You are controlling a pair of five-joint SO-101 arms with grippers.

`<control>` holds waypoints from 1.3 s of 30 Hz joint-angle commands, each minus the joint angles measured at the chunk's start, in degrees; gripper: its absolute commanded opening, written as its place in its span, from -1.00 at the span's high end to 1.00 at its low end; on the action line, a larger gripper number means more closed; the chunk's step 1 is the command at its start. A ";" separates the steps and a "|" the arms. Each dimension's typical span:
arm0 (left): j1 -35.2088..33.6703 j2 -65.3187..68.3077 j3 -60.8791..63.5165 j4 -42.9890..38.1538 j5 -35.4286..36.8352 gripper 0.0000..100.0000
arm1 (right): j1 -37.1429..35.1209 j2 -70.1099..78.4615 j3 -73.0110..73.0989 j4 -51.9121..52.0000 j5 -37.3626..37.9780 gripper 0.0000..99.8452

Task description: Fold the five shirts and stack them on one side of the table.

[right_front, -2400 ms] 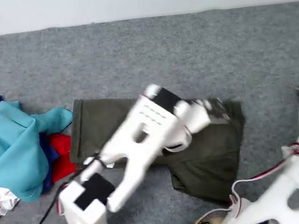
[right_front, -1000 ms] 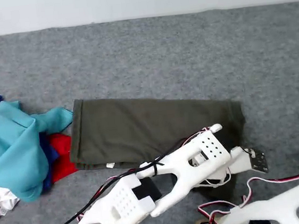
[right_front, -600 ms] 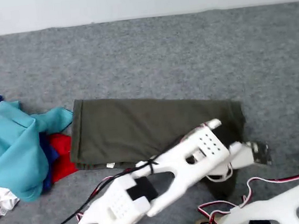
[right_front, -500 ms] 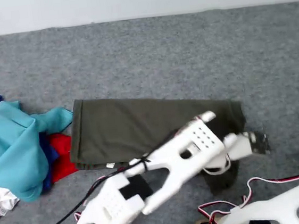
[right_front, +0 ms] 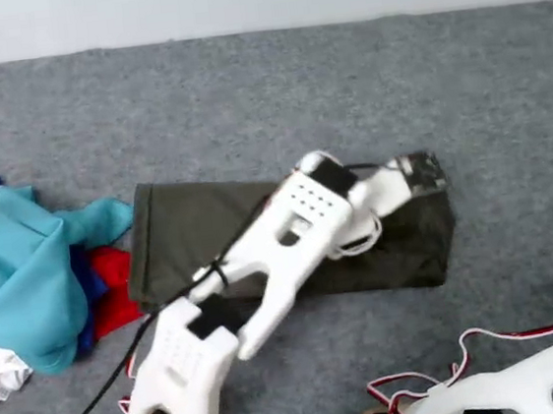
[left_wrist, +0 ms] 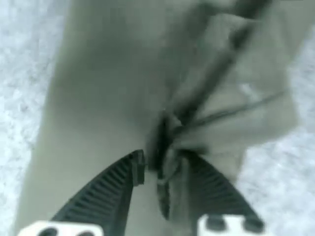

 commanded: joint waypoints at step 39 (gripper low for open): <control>-2.37 1.76 -24.66 18.73 1.85 0.57 | 0.22 -9.89 -2.37 0.40 0.53 0.98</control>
